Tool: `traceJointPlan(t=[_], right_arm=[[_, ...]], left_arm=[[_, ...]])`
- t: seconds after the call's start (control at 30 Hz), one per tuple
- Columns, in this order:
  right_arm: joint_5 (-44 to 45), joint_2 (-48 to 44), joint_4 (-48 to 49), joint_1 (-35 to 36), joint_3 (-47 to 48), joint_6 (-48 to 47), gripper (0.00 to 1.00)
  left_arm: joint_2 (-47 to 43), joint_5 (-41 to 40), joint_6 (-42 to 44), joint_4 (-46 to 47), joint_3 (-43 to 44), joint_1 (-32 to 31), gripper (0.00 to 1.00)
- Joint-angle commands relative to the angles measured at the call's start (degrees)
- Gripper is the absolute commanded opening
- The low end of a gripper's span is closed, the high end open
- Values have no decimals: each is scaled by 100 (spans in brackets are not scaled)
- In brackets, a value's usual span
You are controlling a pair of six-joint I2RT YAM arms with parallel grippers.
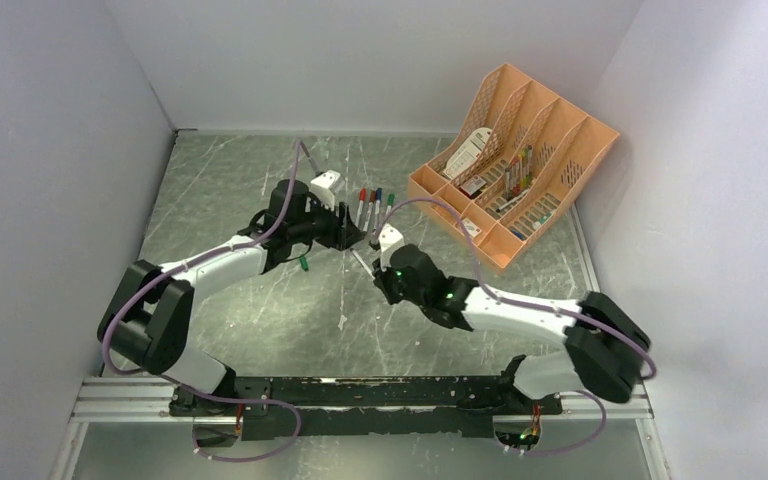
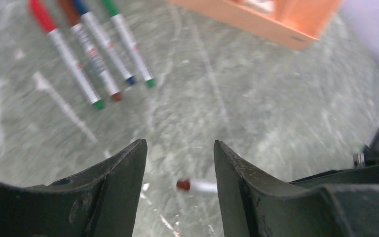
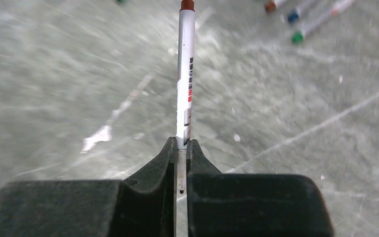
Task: Insert the pens into the pen caps
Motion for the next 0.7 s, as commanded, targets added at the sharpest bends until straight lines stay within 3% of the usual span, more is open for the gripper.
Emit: traceJointPlan(t=[0.0,0.27,0.4,0.53,0.67], right_arm=[[-1151,-925,-124,-19,15,-704,0],[-1567,-1510,-708,-30,257,-1027,0],[-1491,-1675,-851,-26,323,-1092,0],[-1442,-1885,-1266,-34,522,-1229,0],[-1507,-2208,-1688,-33,683,-1364,0]], left_arm=[[-275,2157,577,1156,-196,49,63],[-177,4150,-443,2608,-389,139,66],[-180,4598,-922,2925,-357,157,67],[-221,4936,-832,2774,-255,172,68],[-80,5153,-124,2043,-47,173,68]])
